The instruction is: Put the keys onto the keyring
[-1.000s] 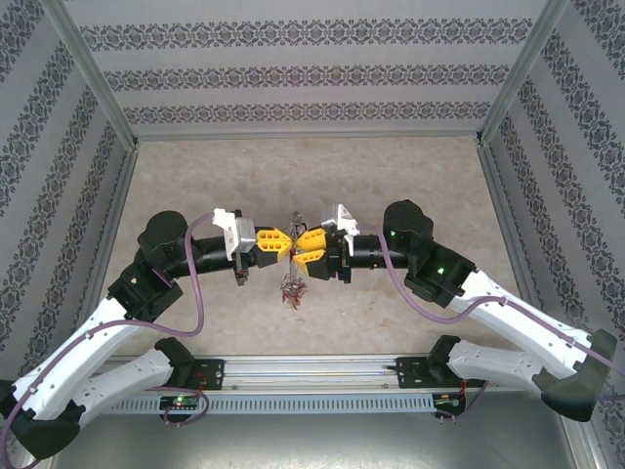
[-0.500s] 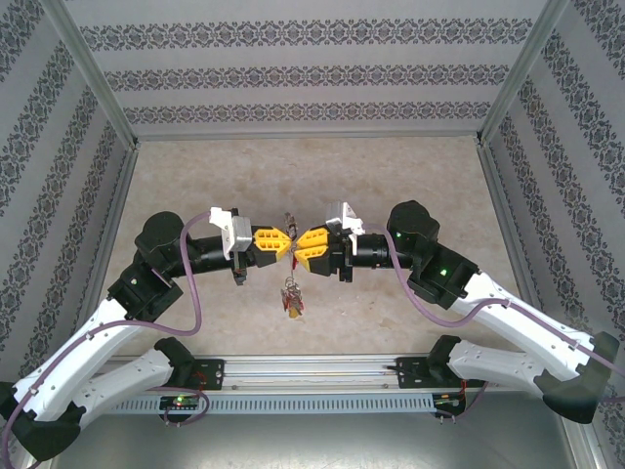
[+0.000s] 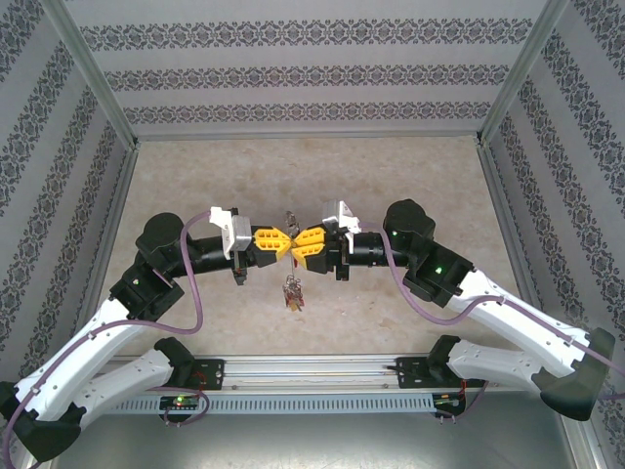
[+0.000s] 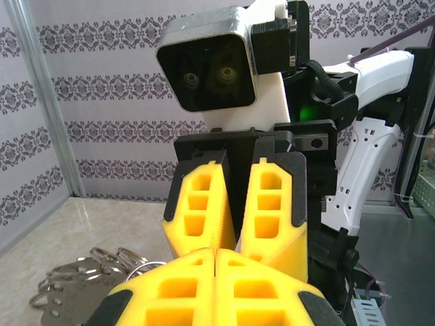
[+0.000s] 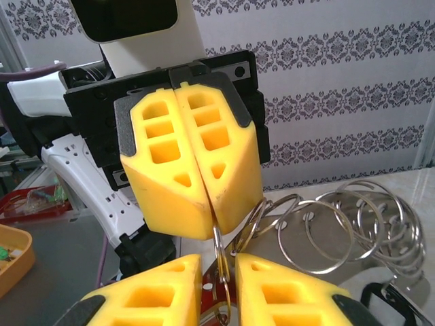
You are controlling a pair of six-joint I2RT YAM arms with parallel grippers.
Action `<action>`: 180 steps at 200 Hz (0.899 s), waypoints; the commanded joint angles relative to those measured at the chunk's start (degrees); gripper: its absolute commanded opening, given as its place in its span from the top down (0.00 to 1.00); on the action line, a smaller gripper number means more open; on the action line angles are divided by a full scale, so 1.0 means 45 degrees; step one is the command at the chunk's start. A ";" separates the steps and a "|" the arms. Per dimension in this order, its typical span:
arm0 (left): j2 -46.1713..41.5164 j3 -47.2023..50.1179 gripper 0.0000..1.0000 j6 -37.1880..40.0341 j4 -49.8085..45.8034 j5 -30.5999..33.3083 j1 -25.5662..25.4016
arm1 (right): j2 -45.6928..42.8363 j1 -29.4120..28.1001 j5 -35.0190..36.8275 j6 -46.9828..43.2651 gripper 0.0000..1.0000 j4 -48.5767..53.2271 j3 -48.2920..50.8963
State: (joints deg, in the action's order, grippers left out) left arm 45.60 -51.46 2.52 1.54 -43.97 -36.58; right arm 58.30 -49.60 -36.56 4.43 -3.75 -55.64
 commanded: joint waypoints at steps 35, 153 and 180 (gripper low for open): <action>-0.0202 0.0105 1.00 -0.0561 0.1947 -0.0548 0.0284 | 0.0144 0.0065 -0.0266 -0.0014 0.95 -0.0788 -0.0066; 0.0196 -0.2938 0.70 0.4291 -0.6610 0.1034 0.0296 | 0.0694 0.0154 0.1803 -0.2743 1.00 0.5199 -0.2803; 0.0411 -0.3262 0.70 0.4801 -0.7198 0.1266 0.0204 | 0.1302 0.0068 0.2498 -0.3432 1.00 0.6789 -0.3791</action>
State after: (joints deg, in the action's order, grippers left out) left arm 46.68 -64.27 18.63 -23.86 -40.05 -35.55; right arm 62.87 -49.60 -29.06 -6.46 19.70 -67.85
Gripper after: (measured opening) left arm 0.300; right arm 0.063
